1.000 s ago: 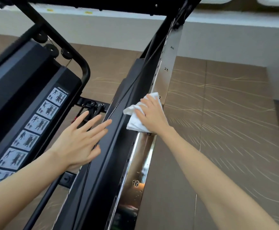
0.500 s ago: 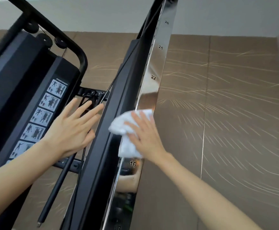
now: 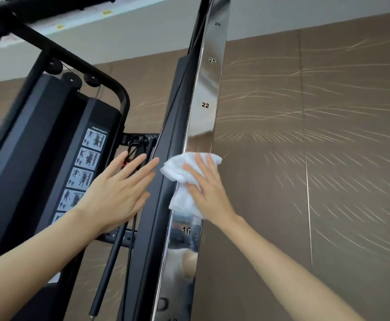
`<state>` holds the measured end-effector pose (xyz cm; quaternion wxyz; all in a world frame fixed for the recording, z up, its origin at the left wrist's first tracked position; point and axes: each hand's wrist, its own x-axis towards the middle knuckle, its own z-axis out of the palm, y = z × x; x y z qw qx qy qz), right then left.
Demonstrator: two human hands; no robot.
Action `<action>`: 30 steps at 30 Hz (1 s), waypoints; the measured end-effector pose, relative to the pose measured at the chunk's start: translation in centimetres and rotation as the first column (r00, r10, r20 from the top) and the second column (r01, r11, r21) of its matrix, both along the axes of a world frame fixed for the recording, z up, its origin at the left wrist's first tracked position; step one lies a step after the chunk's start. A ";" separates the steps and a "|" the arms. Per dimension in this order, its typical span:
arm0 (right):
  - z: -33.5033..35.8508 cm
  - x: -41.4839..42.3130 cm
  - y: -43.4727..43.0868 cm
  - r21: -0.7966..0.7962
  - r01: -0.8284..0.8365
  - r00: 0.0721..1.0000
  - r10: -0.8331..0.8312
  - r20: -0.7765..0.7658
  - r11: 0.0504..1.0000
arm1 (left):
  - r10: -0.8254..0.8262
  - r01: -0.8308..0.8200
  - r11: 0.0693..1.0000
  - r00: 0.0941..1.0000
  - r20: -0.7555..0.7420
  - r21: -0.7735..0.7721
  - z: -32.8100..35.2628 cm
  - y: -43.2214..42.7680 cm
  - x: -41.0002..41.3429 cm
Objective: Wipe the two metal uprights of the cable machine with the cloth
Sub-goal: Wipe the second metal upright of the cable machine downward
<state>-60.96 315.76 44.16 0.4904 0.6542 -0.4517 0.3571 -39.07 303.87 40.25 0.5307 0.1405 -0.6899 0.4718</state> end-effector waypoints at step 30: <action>-12.5 0.5 -0.2 0.008 0.019 1.000 -0.019 -0.009 1.000 | -0.042 0.033 0.981 0.998 0.045 0.190 -9.6 -1.1 -1.2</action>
